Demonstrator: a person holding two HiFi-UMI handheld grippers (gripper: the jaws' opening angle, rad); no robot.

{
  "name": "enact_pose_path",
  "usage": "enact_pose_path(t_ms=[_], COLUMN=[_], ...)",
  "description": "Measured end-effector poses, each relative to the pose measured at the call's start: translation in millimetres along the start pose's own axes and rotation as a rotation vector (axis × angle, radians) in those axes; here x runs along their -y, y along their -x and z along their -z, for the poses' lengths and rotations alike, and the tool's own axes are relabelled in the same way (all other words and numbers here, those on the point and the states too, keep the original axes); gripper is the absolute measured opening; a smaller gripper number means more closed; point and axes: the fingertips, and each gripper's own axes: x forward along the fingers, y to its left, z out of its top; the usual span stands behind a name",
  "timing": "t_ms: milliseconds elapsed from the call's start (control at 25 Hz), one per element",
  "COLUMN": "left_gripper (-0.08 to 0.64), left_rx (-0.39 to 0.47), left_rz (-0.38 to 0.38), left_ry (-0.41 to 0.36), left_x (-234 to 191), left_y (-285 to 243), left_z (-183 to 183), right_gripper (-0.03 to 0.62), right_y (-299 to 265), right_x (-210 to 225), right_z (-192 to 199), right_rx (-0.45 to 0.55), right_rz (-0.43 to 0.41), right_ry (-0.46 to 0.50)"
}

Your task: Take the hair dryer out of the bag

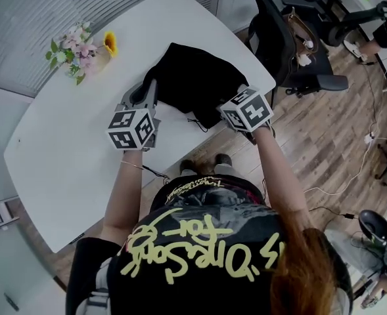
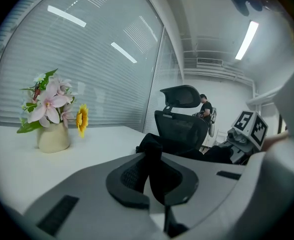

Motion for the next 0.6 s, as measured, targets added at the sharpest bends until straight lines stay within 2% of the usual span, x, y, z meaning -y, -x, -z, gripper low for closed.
enact_pose_path(t_ms=[160, 600], left_gripper=[0.000, 0.000], left_rx=[0.004, 0.017], left_rz=[-0.001, -0.028], left_ry=[-0.012, -0.006], left_x=[-2.4, -9.7], left_y=[3.9, 13.8], left_z=[-0.4, -1.7], right_gripper=[0.184, 0.184], right_y=[3.3, 22.6], right_x=[-3.8, -30.6], right_z=[1.9, 5.1], right_rx=[0.020, 0.061], right_rz=[0.037, 0.061], right_ry=[0.018, 0.070])
